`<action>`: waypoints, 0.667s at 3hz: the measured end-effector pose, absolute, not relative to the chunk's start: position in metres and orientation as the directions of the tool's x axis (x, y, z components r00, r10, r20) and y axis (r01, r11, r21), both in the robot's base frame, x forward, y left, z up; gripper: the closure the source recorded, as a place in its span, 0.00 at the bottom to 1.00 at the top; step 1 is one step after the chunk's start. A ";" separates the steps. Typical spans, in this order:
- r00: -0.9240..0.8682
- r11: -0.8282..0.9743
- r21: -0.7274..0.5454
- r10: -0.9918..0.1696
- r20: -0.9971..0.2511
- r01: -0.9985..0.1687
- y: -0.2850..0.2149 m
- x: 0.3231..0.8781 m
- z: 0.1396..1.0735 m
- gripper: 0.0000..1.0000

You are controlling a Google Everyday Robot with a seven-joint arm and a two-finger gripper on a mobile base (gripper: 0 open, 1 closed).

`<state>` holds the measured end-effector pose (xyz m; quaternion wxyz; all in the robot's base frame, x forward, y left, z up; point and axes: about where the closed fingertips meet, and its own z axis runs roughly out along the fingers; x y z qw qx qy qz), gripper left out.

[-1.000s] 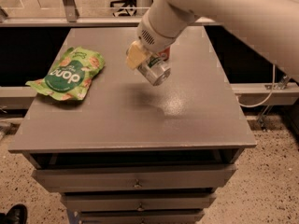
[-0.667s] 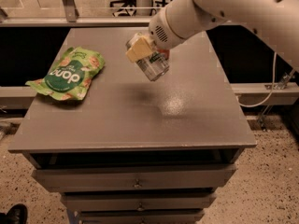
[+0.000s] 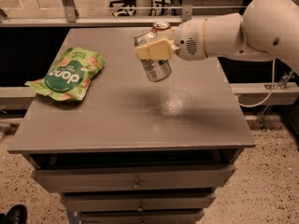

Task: Place 7up can upright

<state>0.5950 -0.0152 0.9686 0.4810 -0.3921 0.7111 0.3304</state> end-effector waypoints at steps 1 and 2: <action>-0.183 0.459 0.041 -0.269 -0.946 -0.887 -0.007 0.590 0.977 1.00; -0.184 0.461 0.051 -0.249 -0.951 -0.886 -0.006 0.589 0.976 1.00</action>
Offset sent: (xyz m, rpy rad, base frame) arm -0.0084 0.0061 0.0116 0.0031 -0.0541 0.0159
